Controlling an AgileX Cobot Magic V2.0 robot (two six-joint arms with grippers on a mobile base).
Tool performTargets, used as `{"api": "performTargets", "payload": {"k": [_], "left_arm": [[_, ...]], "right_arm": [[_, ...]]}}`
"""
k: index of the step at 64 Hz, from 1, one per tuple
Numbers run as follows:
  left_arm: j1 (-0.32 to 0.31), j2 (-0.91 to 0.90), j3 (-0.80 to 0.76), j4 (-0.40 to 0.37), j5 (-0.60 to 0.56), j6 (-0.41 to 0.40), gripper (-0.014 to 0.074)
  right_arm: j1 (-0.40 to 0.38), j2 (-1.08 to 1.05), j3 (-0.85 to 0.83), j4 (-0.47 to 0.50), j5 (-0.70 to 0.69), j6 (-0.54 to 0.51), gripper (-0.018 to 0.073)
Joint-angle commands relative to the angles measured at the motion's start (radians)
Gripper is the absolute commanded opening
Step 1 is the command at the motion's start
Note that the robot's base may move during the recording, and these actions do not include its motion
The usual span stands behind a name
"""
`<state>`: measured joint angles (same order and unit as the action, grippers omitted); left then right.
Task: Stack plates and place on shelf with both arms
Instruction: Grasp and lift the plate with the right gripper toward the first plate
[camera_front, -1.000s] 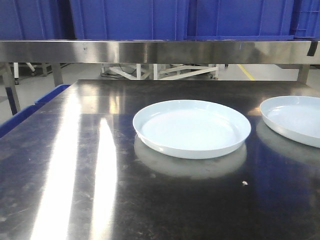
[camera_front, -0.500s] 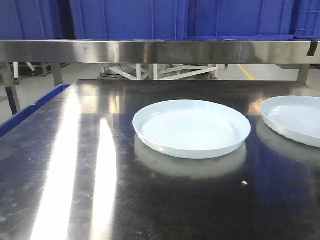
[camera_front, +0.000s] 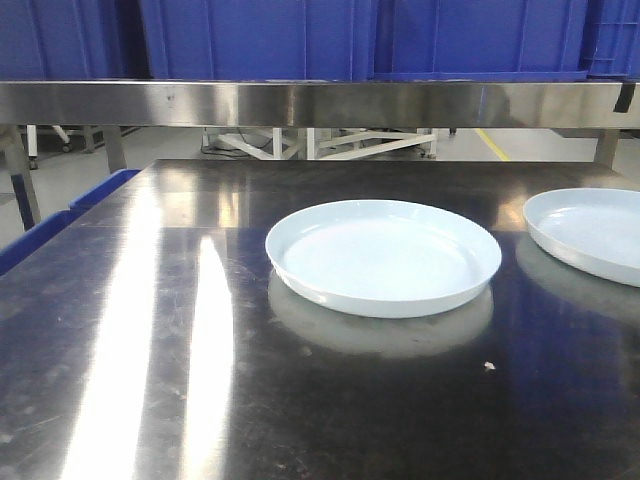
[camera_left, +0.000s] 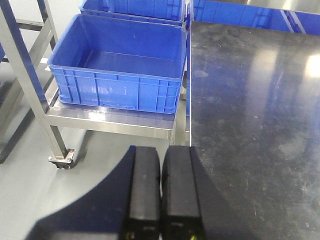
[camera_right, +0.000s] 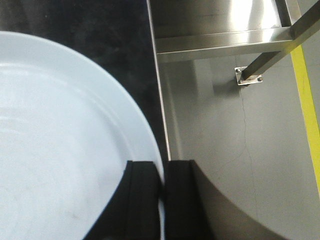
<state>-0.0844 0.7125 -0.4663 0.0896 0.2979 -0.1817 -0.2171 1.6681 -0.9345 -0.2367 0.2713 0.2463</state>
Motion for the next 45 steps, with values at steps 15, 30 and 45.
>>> {"api": "performTargets", "payload": {"k": [15,30,45], "left_arm": [[0.000,-0.004,-0.030,0.003,-0.081,-0.007,0.0087],[0.000,-0.004,-0.030,0.003,-0.081,-0.007,0.0087],[0.000,-0.004,-0.030,0.003,-0.081,-0.007,0.0087]], "right_arm": [[-0.004,-0.159,-0.109,-0.044,-0.018,-0.007,0.0029],[0.060,-0.264,-0.155,0.004,0.036,-0.006,0.0029],[0.269,-0.275,-0.156,0.057,0.044,-0.006,0.0029]]}}
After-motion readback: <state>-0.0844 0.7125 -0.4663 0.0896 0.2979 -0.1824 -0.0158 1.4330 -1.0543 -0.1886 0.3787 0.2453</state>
